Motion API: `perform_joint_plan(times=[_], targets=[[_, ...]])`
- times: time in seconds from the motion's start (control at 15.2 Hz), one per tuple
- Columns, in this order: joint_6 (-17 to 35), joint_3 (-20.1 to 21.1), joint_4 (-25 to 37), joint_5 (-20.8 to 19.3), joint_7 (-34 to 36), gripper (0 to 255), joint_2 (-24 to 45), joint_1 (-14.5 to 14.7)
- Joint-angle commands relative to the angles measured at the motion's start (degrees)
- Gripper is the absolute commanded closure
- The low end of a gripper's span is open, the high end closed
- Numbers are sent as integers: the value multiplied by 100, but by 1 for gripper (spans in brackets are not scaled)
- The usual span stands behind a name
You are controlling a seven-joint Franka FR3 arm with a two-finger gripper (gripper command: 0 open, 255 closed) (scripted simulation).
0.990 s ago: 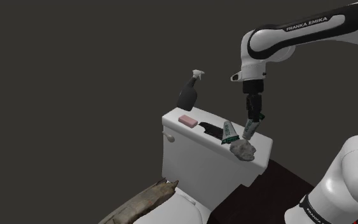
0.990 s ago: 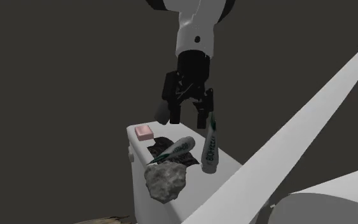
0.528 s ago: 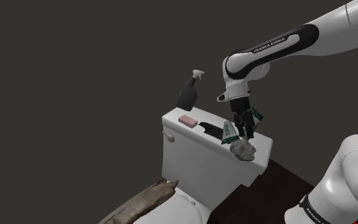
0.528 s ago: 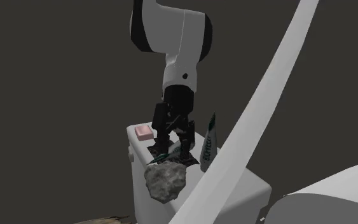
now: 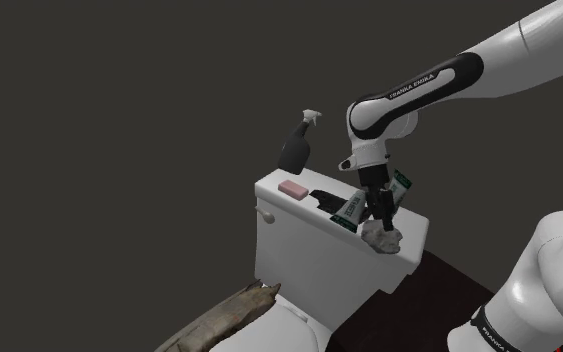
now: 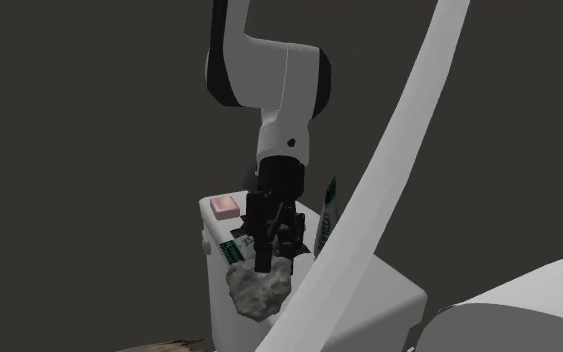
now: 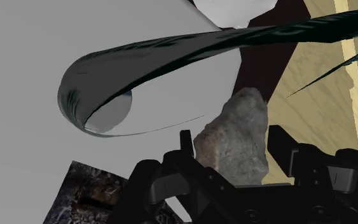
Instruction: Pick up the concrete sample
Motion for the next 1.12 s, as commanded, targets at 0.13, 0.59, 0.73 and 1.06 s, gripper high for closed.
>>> perform_joint_plan(times=[0.13,0.59,0.73,1.06], targets=[[16,5,-16,4,3,255,-6,4],[-60,4,28,-5,19,255,-40,2],[-214,7,90,-25,60,255,-139,-1],[-600,14,268,-64,157,255,-364,-4]])
